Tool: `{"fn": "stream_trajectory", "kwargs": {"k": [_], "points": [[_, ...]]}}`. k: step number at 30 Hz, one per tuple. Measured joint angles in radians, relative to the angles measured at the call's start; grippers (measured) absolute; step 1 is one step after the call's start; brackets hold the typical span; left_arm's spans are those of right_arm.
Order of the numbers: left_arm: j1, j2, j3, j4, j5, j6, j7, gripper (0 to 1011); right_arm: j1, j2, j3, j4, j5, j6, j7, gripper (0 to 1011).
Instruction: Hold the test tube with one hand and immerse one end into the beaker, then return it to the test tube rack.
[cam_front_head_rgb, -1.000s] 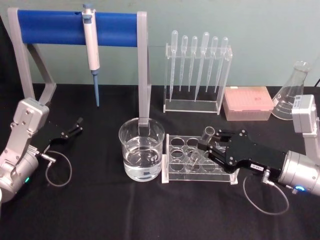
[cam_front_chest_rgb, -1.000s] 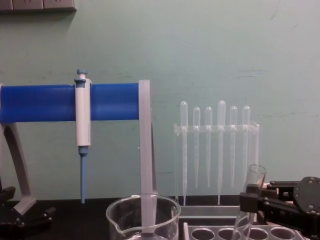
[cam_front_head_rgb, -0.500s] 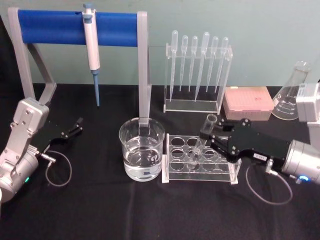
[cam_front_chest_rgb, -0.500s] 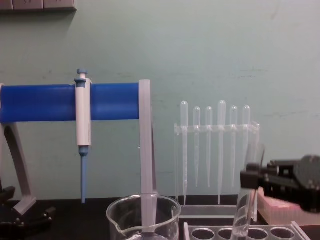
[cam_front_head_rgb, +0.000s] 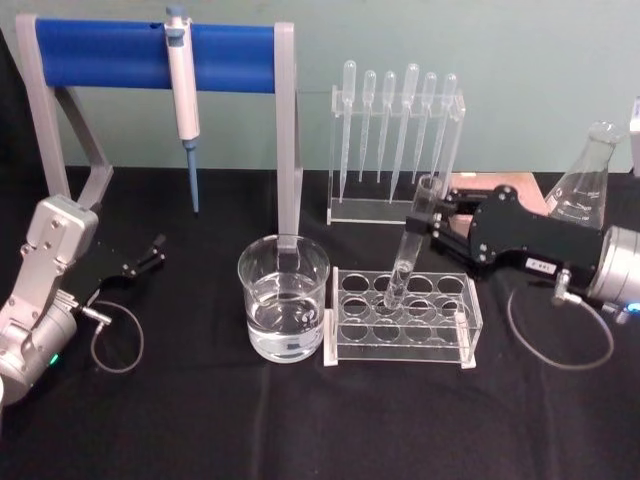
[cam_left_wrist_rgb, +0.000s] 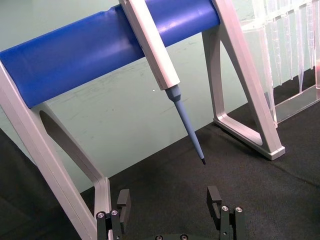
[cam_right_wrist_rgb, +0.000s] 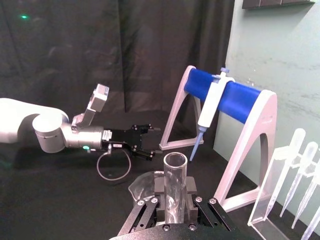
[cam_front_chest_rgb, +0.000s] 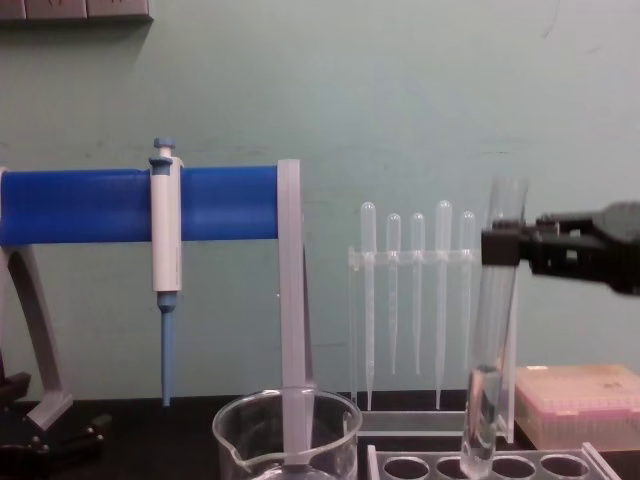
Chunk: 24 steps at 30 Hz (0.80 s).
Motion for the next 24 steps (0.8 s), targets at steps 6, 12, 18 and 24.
{"fn": "stream_trajectory", "kwargs": {"k": [6,12,18,24], "points": [[0.000,0.000,0.000,0.000,0.000,0.000,0.000,1000,0.028,0.019,0.001,-0.038,0.024,0.040,-0.018,242],[0.000,0.000,0.000,0.000,0.000,0.000,0.000,1000,0.053,0.027,-0.003,-0.060,0.041,0.059,-0.035,242],[0.000,0.000,0.000,0.000,0.000,0.000,0.000,1000,0.075,0.034,-0.012,-0.068,0.054,0.075,-0.048,242],[0.000,0.000,0.000,0.000,0.000,0.000,0.000,1000,0.093,0.039,-0.019,-0.070,0.059,0.086,-0.054,242]]}}
